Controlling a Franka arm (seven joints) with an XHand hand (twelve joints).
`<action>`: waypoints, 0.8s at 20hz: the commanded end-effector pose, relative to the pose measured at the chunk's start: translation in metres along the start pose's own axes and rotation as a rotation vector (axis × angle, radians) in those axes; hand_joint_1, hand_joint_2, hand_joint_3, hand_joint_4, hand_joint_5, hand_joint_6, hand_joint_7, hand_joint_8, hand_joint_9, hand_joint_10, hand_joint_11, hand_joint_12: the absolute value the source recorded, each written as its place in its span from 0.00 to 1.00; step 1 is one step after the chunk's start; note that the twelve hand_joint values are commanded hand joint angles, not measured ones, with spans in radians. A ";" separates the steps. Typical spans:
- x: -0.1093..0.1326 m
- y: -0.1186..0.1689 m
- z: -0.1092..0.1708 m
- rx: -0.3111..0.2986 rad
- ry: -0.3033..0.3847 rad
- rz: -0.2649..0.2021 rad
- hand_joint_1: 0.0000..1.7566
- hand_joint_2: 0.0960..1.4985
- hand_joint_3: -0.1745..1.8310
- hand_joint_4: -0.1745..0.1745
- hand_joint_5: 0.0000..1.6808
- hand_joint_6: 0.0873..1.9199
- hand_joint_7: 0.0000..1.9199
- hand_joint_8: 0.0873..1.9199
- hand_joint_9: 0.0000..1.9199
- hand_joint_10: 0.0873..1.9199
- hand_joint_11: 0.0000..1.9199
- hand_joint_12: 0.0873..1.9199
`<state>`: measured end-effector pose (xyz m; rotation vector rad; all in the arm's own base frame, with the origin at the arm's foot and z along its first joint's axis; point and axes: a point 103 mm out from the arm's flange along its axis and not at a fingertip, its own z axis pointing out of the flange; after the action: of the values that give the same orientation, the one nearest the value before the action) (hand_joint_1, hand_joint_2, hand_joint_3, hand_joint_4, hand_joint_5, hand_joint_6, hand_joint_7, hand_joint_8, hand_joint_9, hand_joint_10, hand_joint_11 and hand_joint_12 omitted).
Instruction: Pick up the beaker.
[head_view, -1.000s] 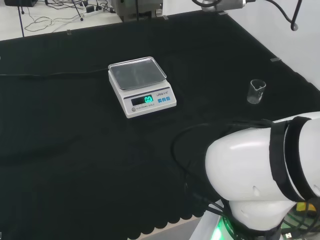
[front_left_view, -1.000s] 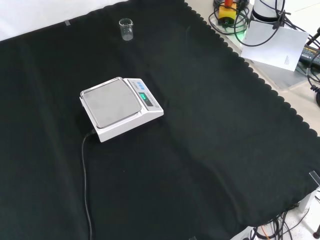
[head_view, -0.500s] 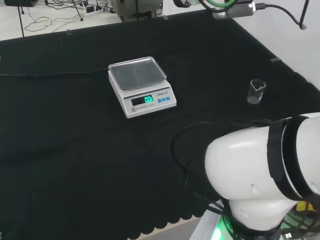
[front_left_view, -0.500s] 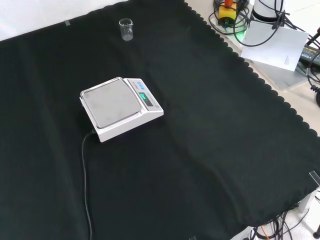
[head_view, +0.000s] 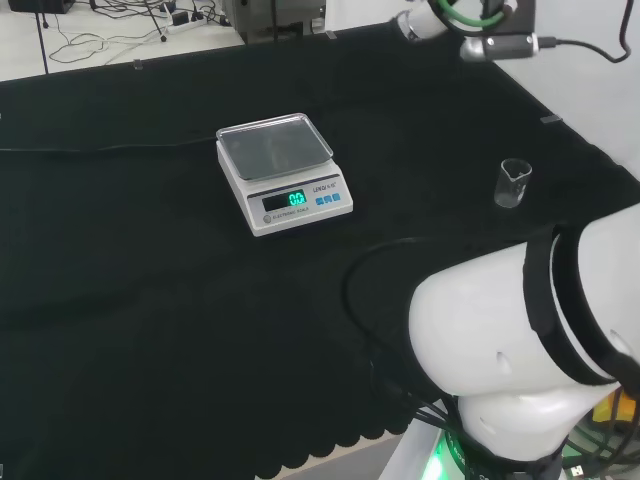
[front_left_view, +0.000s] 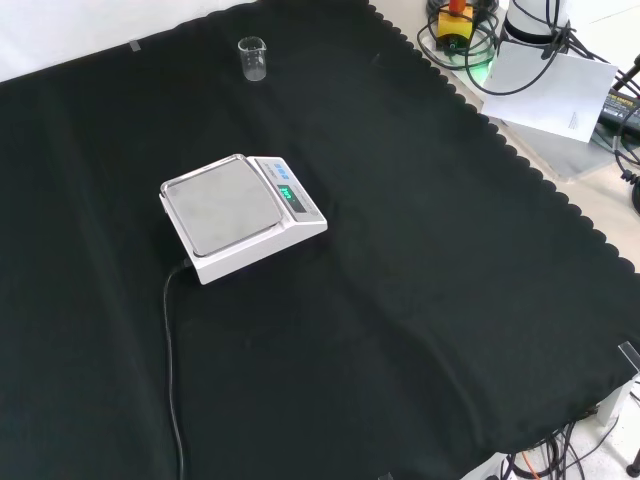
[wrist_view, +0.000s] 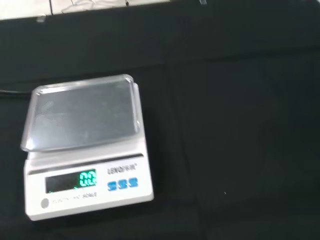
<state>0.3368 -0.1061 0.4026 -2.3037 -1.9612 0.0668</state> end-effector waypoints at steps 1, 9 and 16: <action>-0.049 0.018 0.039 -0.014 0.059 0.026 0.36 0.68 0.05 0.43 0.29 0.16 0.22 0.30 0.24 0.37 0.00 0.77; -0.092 0.039 0.066 0.018 0.061 0.033 0.37 0.69 0.04 0.43 0.30 0.17 0.22 0.31 0.24 0.37 0.00 0.77; -0.114 0.050 0.083 0.049 0.056 0.089 0.37 0.69 0.04 0.42 0.30 0.17 0.22 0.31 0.24 0.37 0.00 0.77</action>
<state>0.3542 -0.1917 0.3247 -2.3080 -1.8652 0.0521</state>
